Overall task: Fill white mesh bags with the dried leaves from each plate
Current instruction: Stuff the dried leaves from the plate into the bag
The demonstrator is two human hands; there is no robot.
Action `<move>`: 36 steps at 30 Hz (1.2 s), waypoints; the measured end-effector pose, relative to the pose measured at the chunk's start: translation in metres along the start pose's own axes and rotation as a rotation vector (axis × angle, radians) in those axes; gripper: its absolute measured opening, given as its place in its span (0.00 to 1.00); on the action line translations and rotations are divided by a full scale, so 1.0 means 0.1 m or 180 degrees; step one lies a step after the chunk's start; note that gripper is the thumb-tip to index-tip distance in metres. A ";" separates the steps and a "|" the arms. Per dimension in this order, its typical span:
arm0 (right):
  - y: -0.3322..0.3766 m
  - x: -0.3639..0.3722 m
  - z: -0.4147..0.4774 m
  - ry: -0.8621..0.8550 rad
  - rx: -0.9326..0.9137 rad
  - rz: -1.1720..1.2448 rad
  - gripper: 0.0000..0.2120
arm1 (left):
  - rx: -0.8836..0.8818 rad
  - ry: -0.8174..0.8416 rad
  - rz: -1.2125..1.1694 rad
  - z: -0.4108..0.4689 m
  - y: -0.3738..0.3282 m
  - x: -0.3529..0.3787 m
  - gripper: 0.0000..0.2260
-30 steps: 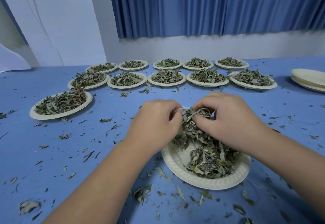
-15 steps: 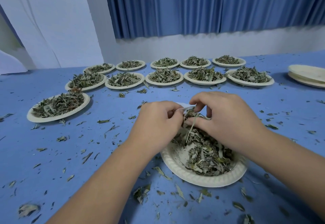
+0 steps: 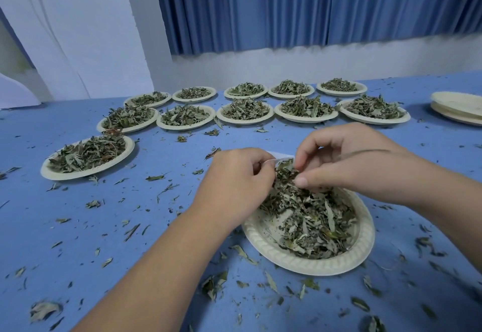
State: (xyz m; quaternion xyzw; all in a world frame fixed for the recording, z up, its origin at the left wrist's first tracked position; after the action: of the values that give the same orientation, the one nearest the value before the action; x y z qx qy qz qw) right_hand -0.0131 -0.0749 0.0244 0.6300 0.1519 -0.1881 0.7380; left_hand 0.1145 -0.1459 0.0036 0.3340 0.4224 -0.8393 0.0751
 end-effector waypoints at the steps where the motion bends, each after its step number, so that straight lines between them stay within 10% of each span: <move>1: -0.01 0.00 -0.01 0.0058 0.0027 0.0036 0.09 | 0.0003 -0.0007 0.0009 0.00 0.00 0.00 0.07; 6: -0.03 0.00 -0.01 -0.0024 0.0078 -0.0008 0.11 | -0.0003 0.0009 0.0021 0.01 0.00 0.00 0.07; 12: 0.01 0.03 0.02 -0.0546 -0.0094 -0.2436 0.21 | -0.0018 0.0022 0.0015 0.01 0.00 0.01 0.08; 26: 0.04 0.08 -0.01 -0.1046 -0.0417 -0.2072 0.08 | 0.0270 0.0057 -0.0008 -0.02 -0.11 0.01 0.08; 36: -0.02 0.09 0.01 -0.0580 -0.0217 -0.2042 0.17 | 0.0089 0.0038 -0.0169 -0.03 -0.07 0.02 0.09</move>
State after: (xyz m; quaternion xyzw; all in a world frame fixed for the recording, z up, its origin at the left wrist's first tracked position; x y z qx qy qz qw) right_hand -0.0059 -0.0775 0.0184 0.5056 0.2821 -0.4612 0.6724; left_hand 0.1116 -0.1391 0.0061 0.3287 0.4197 -0.8448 0.0457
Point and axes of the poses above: each hand's wrist, its own z-axis towards the middle knuckle, its own x-axis out of the palm, y = z × x, the point moved 8 cm from there along z, towards the middle knuckle
